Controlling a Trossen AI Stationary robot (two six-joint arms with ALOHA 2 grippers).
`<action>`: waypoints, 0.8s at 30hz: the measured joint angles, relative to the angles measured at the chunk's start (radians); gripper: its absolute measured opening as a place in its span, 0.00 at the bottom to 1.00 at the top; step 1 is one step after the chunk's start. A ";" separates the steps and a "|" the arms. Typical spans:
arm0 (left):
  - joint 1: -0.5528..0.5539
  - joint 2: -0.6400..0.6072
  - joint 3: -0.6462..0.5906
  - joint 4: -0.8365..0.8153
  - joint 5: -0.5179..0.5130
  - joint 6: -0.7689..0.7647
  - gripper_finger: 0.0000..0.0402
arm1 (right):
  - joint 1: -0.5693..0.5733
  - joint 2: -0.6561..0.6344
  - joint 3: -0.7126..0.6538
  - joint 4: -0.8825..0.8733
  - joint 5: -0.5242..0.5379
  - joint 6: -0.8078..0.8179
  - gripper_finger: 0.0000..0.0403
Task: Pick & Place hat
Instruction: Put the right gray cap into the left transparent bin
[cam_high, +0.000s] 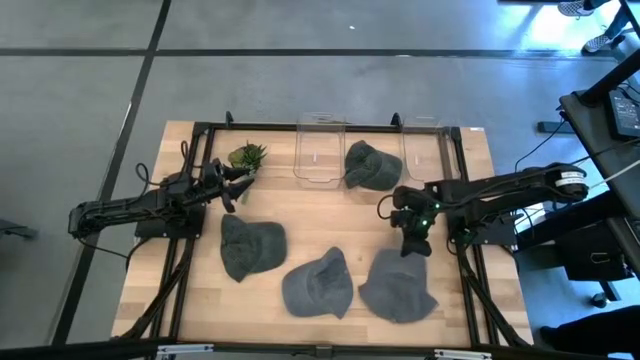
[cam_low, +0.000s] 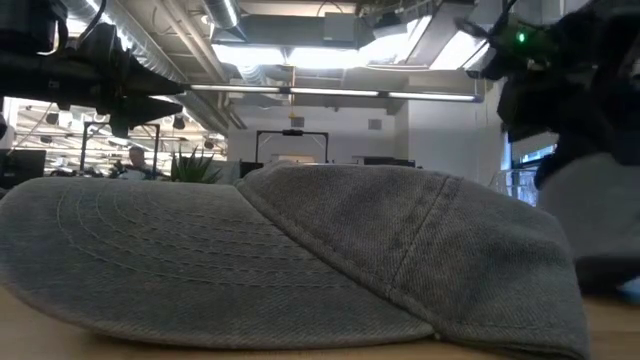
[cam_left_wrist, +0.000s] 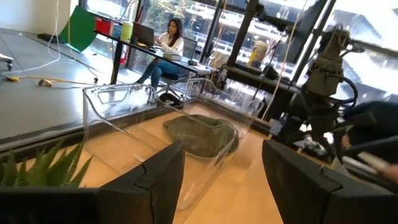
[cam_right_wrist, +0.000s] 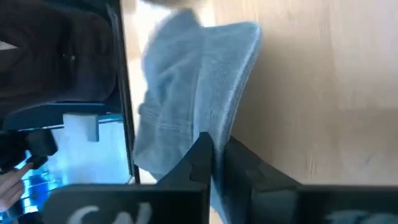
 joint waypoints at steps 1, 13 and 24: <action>0.000 0.000 0.000 0.015 0.000 -0.014 0.52 | -0.001 -0.015 0.020 -0.015 0.007 -0.001 0.05; 0.000 0.000 0.001 0.325 0.152 0.067 0.51 | -0.001 -0.285 0.366 -0.153 0.243 -0.205 0.05; 0.000 0.179 0.001 0.553 0.180 0.106 0.51 | 0.000 -0.424 0.407 0.259 0.603 -0.503 0.05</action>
